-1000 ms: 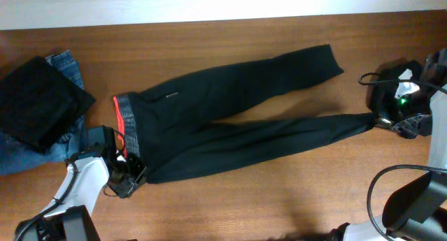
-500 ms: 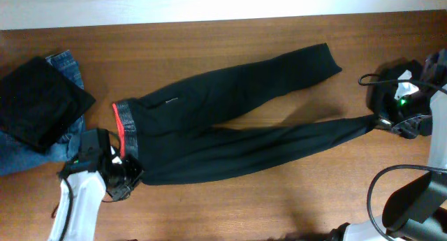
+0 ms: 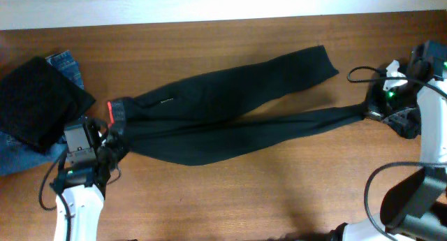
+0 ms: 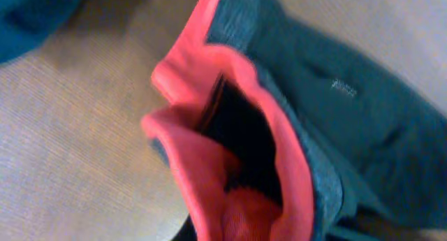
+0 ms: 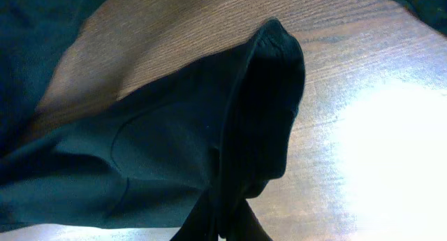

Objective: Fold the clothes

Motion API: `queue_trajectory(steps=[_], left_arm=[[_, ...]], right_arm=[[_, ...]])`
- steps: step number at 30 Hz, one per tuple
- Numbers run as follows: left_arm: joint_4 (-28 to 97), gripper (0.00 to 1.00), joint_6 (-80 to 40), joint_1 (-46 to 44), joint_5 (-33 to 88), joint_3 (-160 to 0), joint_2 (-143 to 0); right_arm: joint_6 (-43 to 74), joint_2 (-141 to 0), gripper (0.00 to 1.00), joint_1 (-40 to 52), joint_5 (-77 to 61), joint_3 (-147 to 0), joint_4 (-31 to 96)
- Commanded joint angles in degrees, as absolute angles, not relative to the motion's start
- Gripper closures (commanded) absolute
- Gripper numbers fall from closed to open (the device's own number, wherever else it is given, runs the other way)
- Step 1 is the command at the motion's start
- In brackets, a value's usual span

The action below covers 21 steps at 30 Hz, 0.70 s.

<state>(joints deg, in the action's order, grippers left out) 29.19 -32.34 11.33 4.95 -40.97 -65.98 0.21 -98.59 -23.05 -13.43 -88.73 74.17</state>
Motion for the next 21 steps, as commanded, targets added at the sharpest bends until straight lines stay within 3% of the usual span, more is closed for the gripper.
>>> queue_trajectory(steps=[1,21], left_arm=[[24.6,0.99,-31.4,11.4,3.2,-41.9,-68.7],[-5.4,0.99,-33.9,11.4,3.9,-41.9,-88.2]], right_arm=[[0.9,-102.2,0.95,-22.9,-12.9,-89.9,72.6],[0.9,-110.5,0.95,-17.0,-17.8,-89.9,50.3]])
